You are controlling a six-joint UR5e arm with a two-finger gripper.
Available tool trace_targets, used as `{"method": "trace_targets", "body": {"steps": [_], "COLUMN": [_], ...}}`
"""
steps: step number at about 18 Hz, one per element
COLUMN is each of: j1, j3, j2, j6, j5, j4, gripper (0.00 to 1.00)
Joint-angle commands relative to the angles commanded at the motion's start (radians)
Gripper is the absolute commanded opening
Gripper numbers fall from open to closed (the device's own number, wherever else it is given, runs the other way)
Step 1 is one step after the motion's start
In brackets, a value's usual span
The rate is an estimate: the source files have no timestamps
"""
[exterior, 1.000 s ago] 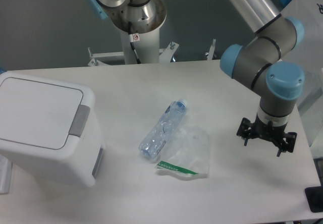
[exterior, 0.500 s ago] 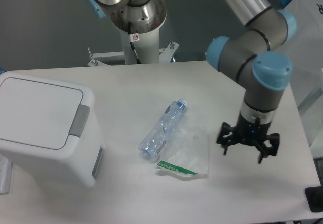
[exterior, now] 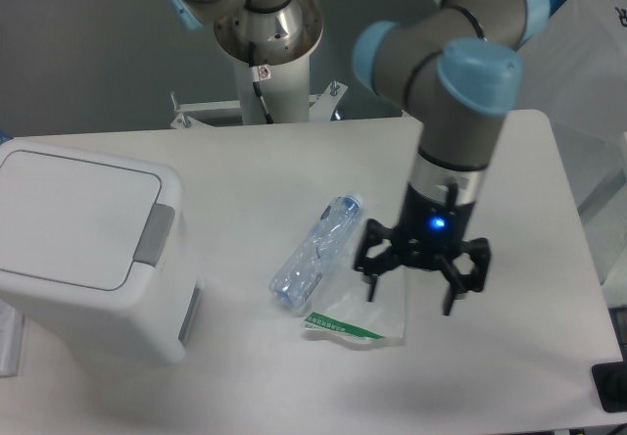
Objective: Open the trash can
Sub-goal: 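Move the gripper across the table toward the white trash can lid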
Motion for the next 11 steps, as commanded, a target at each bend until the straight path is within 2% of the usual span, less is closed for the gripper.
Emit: {"method": "trace_targets", "body": {"steps": [2,8,11], "j1": [-0.034,-0.117,-0.144], "j3": [-0.014,-0.041,-0.11], "j2": [0.031,0.106,0.152], "j6": [-0.064,-0.146,-0.146], "j5": [-0.022,-0.034,-0.028], "j4": [-0.003,-0.008,-0.002], "gripper": [1.0,1.0,1.0]}}
